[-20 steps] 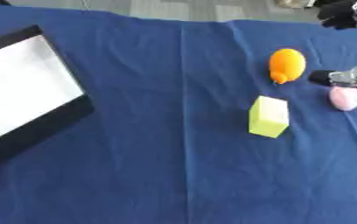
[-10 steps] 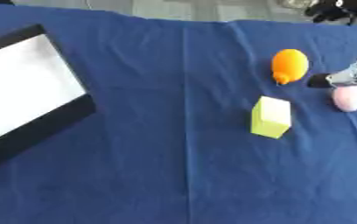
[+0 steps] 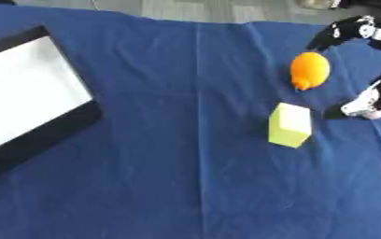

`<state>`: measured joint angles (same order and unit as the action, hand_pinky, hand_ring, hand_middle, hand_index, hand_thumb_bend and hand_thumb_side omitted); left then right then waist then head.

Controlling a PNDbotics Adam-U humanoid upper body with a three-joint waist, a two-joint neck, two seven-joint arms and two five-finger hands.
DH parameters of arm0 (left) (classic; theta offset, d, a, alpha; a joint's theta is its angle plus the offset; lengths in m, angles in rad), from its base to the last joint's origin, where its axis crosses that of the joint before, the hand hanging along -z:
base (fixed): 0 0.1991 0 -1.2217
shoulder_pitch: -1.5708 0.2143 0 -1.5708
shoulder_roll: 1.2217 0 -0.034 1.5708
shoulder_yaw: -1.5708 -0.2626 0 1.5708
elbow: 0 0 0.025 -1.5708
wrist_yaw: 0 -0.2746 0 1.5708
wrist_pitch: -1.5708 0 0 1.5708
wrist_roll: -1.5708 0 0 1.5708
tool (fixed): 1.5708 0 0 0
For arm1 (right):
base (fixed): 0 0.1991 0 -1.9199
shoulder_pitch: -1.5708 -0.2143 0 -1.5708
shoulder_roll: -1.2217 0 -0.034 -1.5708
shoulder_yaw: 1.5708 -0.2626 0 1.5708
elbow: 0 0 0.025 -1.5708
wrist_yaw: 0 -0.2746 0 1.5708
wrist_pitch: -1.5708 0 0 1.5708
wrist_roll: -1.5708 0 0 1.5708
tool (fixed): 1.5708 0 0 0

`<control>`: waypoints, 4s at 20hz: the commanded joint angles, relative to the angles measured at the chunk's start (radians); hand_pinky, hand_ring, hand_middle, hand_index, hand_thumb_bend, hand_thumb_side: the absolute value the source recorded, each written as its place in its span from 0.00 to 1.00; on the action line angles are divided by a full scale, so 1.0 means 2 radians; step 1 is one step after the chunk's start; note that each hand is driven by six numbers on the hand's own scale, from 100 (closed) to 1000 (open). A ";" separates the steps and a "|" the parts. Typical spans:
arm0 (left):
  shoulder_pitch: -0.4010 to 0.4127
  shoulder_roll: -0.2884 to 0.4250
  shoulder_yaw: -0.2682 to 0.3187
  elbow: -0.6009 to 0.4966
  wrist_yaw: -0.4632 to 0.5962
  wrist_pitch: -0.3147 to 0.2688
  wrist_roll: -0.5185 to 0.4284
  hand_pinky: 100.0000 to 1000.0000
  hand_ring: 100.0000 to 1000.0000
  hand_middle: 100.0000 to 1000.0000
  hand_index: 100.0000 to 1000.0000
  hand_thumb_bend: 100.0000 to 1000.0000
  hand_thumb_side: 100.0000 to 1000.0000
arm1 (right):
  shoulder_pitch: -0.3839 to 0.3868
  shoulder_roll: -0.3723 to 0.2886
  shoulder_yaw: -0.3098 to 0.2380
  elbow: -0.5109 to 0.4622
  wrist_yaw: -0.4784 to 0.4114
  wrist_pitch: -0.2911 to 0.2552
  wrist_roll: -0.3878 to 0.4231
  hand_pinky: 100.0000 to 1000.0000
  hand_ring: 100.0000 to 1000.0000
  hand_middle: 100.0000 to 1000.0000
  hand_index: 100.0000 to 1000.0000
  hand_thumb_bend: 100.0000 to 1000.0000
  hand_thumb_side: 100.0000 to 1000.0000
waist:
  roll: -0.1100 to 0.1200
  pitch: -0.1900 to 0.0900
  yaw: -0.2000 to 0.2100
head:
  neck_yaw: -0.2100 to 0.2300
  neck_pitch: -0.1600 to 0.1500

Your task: Pick up the objects with one hand, pass them to the other hand, and then place them into the box on the other side of the table.

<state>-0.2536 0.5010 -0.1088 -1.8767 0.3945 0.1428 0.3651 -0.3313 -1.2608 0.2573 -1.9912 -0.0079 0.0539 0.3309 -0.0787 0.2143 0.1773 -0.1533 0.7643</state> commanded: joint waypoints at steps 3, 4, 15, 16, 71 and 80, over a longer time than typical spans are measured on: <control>-0.002 0.015 0.002 -0.010 0.001 0.001 0.001 1.00 0.76 0.74 0.81 0.09 0.92 | -0.013 0.001 -0.003 -0.004 0.005 0.016 0.040 0.85 0.79 0.78 0.80 0.65 0.27 | 0.004 -0.008 0.001 | 0.000 0.003; -0.002 0.015 0.002 -0.010 0.001 0.001 0.001 1.00 0.76 0.74 0.81 0.09 0.92 | -0.015 0.003 -0.003 -0.004 0.005 0.020 0.048 0.85 0.79 0.77 0.79 0.65 0.27 | 0.004 -0.008 0.001 | 0.000 0.003; -0.001 0.013 0.000 -0.009 0.000 0.003 0.000 1.00 0.76 0.73 0.81 0.09 0.93 | -0.019 0.020 -0.004 -0.004 0.019 0.070 0.099 0.82 0.78 0.75 0.85 0.66 0.27 | 0.003 -0.005 0.003 | -0.001 0.003; -0.001 0.013 0.000 -0.009 -0.001 0.003 0.000 1.00 0.76 0.73 0.81 0.09 0.93 | -0.018 0.020 -0.003 -0.004 0.019 0.073 0.102 0.81 0.78 0.75 0.86 0.66 0.28 | 0.002 -0.005 0.003 | -0.001 0.003; -0.002 0.005 -0.006 -0.009 -0.002 0.006 -0.003 1.00 0.76 0.72 0.80 0.10 0.97 | 0.004 0.077 0.041 -0.004 0.107 0.190 0.080 0.82 0.82 0.78 0.84 0.63 0.35 | 0.001 0.012 0.016 | -0.015 0.003; -0.001 0.003 -0.007 -0.009 -0.003 0.007 -0.004 1.00 0.76 0.72 0.80 0.10 0.97 | 0.019 0.078 0.040 -0.004 0.127 0.195 0.073 0.82 0.82 0.79 0.85 0.63 0.35 | 0.003 0.015 0.016 | -0.019 0.003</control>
<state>-0.2471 0.4984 -0.1270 -1.8762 0.3919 0.1546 0.3579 -0.2891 -1.0868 0.3504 -1.9912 0.2351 0.4413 0.4779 -0.0789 0.2389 0.2100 -0.1878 0.7643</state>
